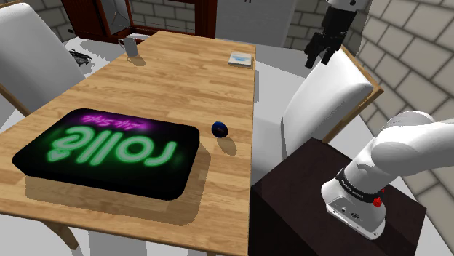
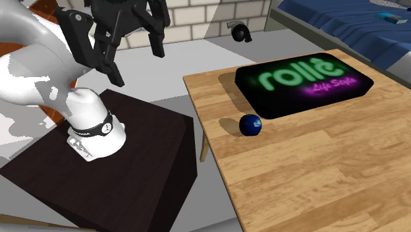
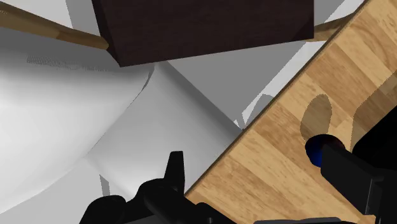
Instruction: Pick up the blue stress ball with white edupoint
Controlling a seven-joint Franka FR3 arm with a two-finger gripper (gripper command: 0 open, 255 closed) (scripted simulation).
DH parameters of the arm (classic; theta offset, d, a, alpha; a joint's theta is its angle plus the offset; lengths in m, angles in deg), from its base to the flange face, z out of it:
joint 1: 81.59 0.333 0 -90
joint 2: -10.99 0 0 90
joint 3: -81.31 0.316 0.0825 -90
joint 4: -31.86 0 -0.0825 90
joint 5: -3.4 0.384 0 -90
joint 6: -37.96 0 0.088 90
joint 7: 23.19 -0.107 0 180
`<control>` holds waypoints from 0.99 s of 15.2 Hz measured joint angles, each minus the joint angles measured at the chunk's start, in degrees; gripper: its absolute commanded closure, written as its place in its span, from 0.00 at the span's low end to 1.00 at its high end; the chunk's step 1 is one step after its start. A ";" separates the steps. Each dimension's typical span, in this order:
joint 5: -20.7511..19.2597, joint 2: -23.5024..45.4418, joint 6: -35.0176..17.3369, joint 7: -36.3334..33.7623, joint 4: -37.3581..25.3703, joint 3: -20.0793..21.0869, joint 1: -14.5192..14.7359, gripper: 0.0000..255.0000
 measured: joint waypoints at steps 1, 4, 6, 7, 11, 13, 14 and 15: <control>0.00 0.00 0.00 0.00 0.00 0.00 0.00 0.00; 0.57 4.58 -1.82 -1.21 -1.28 1.74 0.99 0.00; 0.88 8.33 -3.77 -2.20 -1.70 3.20 1.74 0.00; 0.86 10.39 -4.45 -2.45 -2.32 3.72 2.01 0.00; 1.18 19.30 -6.98 -4.82 -5.78 6.80 3.51 0.00; 1.02 23.83 -8.24 -5.89 -7.50 8.14 4.13 0.00; 0.80 26.34 -9.24 -6.30 -8.25 8.68 4.34 0.00; 0.68 28.60 -9.37 -6.98 -9.58 9.39 4.71 0.00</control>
